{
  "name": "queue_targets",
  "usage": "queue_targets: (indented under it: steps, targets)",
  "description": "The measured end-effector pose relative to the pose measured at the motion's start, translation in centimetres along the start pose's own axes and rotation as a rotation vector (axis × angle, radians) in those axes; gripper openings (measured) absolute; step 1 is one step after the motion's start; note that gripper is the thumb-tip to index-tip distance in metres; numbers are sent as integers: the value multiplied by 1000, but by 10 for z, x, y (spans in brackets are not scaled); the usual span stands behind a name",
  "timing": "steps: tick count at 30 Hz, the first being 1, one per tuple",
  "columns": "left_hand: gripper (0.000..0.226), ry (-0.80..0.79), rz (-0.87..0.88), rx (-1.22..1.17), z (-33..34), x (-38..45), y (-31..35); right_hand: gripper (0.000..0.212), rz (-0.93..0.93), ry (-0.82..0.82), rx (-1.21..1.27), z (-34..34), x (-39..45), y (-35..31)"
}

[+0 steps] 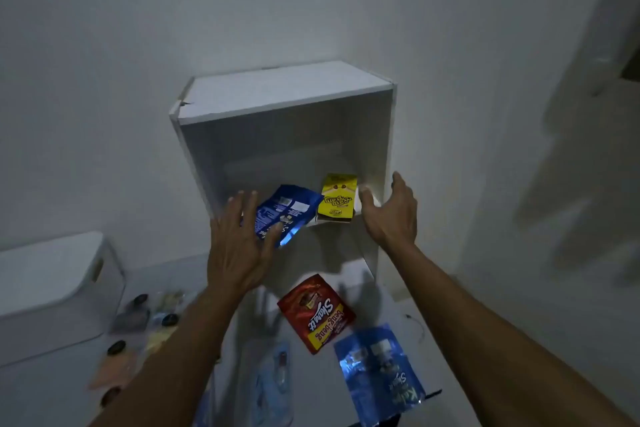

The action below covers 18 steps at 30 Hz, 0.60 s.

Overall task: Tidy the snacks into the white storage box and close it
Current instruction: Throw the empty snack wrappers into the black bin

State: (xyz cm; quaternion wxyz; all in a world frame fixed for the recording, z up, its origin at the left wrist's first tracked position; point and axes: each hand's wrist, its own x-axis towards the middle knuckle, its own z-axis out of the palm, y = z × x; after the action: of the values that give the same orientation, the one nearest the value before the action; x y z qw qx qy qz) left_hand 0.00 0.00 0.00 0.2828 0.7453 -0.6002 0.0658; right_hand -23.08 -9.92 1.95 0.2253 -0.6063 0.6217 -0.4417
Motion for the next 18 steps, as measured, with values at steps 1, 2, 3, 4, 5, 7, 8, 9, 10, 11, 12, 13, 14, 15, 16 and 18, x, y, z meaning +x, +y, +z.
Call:
queue_targets:
  steps: [1, 2, 3, 4, 5, 7, 8, 9, 10, 11, 12, 13, 14, 15, 16, 18]
  targets:
    - [81, -32, -6, -6, 9, 3, -2, 79, 50, -3, 22, 9, 1, 4]
    - [81, -38, 5, 10, 19, 7, -6, 80, 96, 0, 20, 19, 5, 9]
    - [82, -57, 16, 31, 30, 9, -11, 81, 140, -18, 22, 31, 4, 15]
    - [82, -78, 30, 35, 39, 10, -17, 81, 177, -44, 30, 41, 3, 21]
    - [84, -92, 43, 32, 48, 12, -22, 82, 208, -51, 40, 53, 4, 25]
    - [91, -132, 71, 41, 61, 19, -30, 84, 245, -58, 54, 72, 9, 29]
    - [96, -158, 84, 42, 66, 21, -35, 85, 247, -58, 63, 80, 11, 28]
    - [100, -186, 95, 45, 71, 24, -39, 85, 255, -62, 81, 91, 14, 29]
    - [102, -213, 107, 53, 75, 27, -43, 85, 273, -70, 108, 101, 16, 29]
    - [103, -227, 121, 51, 79, 30, -47, 85, 297, -75, 145, 110, 18, 28]
    - [101, -230, 138, 45, 83, 33, -51, 85, 326, -76, 189, 118, 20, 27]
    - [98, -227, 161, 42, 87, 36, -55, 84, 355, -68, 236, 126, 22, 26]
    - [93, -224, 186, 40, 91, 38, -59, 83, 384, -46, 276, 133, 24, 25]
    - [90, -226, 210, 40, 95, 40, -62, 81, 410, -14, 306, 139, 26, 23]
    - [87, -230, 233, 44, 100, 42, -65, 78, 432, 23, 331, 143, 28, 22]
    - [85, -253, 284, 65, 107, 43, -69, 72, 462, 90, 358, 149, 30, 22]
